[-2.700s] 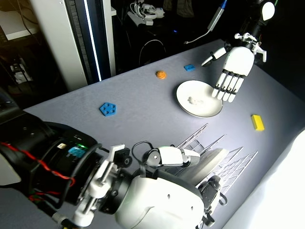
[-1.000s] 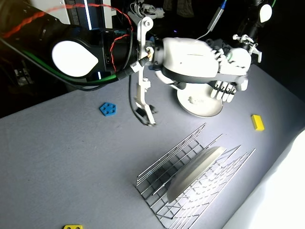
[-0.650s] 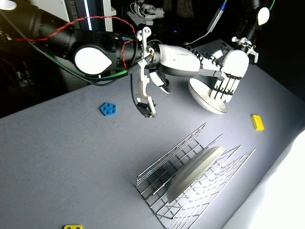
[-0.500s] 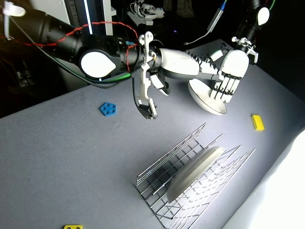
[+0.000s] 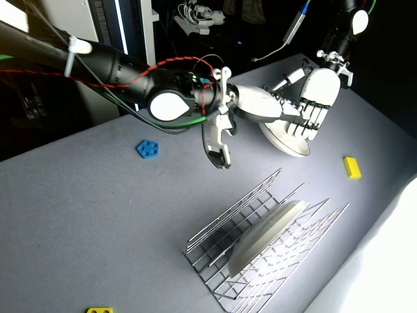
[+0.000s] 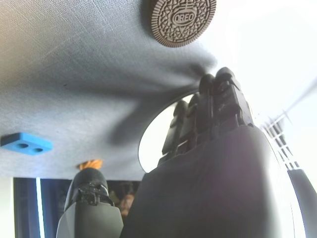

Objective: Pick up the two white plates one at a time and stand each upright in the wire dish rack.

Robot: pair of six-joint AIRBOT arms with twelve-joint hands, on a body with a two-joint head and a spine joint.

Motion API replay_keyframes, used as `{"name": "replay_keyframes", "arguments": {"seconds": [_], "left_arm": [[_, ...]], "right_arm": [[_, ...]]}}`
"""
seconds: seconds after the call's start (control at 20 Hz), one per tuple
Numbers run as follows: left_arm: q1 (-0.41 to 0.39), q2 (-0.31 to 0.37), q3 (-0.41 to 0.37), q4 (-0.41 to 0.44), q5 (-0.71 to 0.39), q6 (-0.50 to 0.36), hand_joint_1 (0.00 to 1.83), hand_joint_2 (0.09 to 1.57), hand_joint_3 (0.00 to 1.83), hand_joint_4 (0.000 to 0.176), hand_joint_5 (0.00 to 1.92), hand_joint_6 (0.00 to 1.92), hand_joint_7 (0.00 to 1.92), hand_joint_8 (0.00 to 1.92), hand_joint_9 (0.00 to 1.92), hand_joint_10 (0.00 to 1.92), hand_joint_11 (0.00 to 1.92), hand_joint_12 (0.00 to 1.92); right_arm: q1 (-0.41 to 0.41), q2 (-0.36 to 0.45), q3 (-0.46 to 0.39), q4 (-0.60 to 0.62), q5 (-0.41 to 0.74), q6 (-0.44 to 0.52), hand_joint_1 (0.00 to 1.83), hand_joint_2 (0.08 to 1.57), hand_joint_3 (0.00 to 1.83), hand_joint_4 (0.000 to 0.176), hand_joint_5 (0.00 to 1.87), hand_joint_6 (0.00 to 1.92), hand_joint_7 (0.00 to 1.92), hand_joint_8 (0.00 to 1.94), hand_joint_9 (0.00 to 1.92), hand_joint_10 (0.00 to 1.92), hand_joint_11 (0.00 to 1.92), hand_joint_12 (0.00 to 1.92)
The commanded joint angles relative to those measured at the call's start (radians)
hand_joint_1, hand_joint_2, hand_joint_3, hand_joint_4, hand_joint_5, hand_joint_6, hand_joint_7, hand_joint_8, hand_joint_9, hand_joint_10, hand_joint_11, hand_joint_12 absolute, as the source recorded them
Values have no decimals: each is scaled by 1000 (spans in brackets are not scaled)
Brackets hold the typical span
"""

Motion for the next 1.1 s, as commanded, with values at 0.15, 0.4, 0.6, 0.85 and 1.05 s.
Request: {"name": "replay_keyframes", "arguments": {"seconds": [0.15, 0.4, 0.6, 0.85, 1.05], "left_arm": [[8, -15, 1, 32, -20, -5, 0, 978, 0, 0, 0, 0, 0, 0, 0, 0, 0, 0], [7, -17, 4, 32, -19, -5, 0, 990, 5, 0, 0, 0, 0, 0, 0, 0, 0, 0], [7, -17, 4, 32, -19, -6, 0, 988, 4, 0, 0, 0, 0, 0, 0, 0, 0, 0], [4, -18, 4, 32, -19, -6, 0, 977, 0, 0, 0, 0, 0, 0, 0, 0, 0, 0], [4, -18, 4, 32, -19, -6, 0, 986, 3, 0, 0, 0, 0, 0, 0, 0, 0, 0]], "right_arm": [[12, -54, 40, 2, 115, -3, 1003, 761, 0, 0, 0, 0, 0, 0, 0, 0, 0, 0], [6, -117, 96, 2, 114, -7, 983, 755, 0, 0, 0, 0, 0, 0, 0, 0, 0, 0], [7, -145, 118, 2, 124, -9, 1008, 790, 0, 0, 0, 0, 0, 0, 0, 0, 0, 0], [4, -152, 129, 2, 125, -11, 1035, 963, 9, 0, 12, 2, 0, 0, 1, 0, 0, 301], [4, -151, 131, 2, 126, -25, 1043, 990, 7, 0, 212, 24, 262, 25, 251, 55, 0, 983]]}}
